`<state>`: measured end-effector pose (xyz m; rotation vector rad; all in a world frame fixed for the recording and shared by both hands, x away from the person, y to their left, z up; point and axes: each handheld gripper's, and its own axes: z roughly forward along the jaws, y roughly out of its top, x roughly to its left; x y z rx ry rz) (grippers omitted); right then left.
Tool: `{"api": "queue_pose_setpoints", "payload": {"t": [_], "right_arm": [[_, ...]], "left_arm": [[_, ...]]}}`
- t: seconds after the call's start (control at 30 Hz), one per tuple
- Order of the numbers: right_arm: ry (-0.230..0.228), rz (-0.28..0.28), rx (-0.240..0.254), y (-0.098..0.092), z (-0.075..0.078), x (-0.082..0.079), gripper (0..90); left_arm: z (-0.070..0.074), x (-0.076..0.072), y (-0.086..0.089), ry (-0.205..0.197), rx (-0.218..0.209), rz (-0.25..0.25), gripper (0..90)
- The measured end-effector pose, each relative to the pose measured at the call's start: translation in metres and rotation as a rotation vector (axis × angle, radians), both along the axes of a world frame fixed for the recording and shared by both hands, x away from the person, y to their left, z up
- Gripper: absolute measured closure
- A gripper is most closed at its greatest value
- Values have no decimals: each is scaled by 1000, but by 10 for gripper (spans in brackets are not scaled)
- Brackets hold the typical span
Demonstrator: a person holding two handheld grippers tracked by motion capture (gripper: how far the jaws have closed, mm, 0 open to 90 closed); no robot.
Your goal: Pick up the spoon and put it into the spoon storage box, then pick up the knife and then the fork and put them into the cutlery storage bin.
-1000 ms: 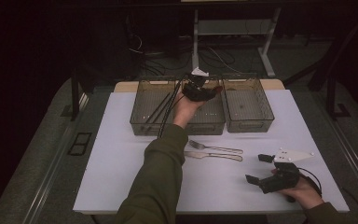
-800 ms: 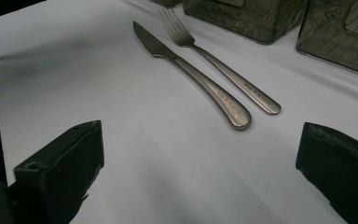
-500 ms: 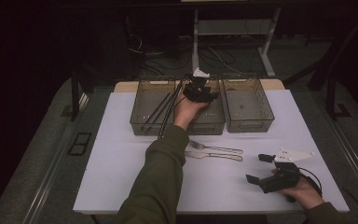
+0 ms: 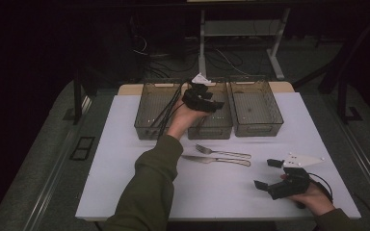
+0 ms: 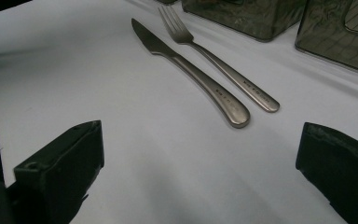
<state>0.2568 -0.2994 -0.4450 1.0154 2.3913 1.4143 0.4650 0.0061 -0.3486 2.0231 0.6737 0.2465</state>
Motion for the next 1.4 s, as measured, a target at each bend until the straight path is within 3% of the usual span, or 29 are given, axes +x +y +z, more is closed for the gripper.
{"api": "queue_pose_setpoints", "payload": {"t": [0.07,0.23,0.67,0.93,1.13,1.4], "right_arm": [[0,0,-1,0,0,0,4],[2,-3,-1,0,0,0,4],[2,-5,-3,0,0,-1,4],[22,19,-14,-1,3,1,4],[34,23,-62,1,8,5,5],[54,20,-81,4,15,12,252]], "left_arm": [[2,-7,5,-10,13,-17,318],[5,-26,16,-14,-14,-32,293],[6,-78,40,-40,21,-70,210],[-13,-106,62,-31,30,-58,177],[-34,-129,81,-33,18,-33,144],[-54,-157,112,-43,2,-18,83]]}}
